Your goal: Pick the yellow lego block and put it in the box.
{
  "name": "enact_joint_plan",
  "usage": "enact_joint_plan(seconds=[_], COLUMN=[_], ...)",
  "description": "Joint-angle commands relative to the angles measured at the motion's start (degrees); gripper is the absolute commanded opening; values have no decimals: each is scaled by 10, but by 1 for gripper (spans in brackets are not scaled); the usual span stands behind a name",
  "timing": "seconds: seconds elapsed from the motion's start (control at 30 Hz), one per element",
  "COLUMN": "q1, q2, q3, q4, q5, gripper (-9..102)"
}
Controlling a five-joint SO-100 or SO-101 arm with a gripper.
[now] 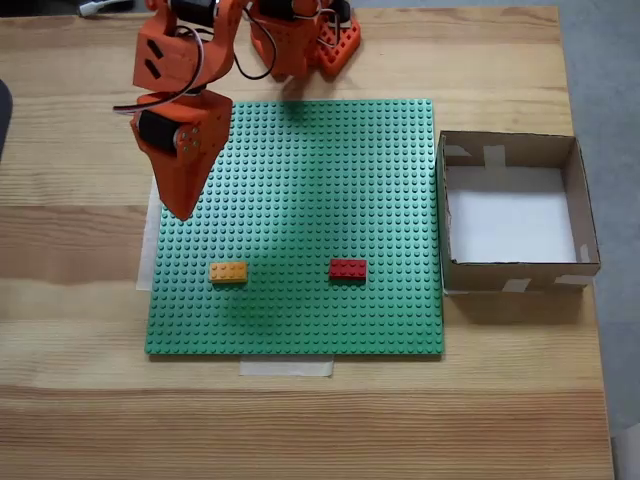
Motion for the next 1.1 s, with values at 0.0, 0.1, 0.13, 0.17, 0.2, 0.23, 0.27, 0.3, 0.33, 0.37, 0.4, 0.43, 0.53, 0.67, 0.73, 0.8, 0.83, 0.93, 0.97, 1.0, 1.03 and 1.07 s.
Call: enact_joint_plan(seconds=[0.0,0.1,0.13,0.17,0.2,0.23,0.27,0.3,0.33,0.37,0.4,0.43,0.53,0.67,0.73,0.8,0.83,0.93,0.97,1.0,1.03,1.07], q1=[8,4,3,1,-1,-2,-2,-3,-4,-5,-8,-11,-20,-25,-27,-33,-35,-45,-49,-53,-56,-60], q2=[-25,-67,-84,-99,-112,-129,-151,-173,-188,-195,-203,-214,-247,-279,-288,-297,-301,-307,-307,-307,-307,-308], q3=[-67,-112,-130,-146,-159,-179,-208,-239,-262,-274,-284,-299,-338,-362,-364,-367,-368,-357,-350,-344,-340,-335], q4=[22,50,64,75,78,93,116,135,149,156,159,169,193,217,217,225,228,238,238,241,243,244], q5=[-75,-105,-105,-109,-118,-122,-127,-135,-140,-147,-160,-173,-183,-165,-171,-174,-173,-171,-169,-168,-168,-171], gripper=[-1,-1,-1,-1,-1,-1,-1,-1,-1,-1,-1,-1,-1,3,8,11,11,19,22,26,27,29])
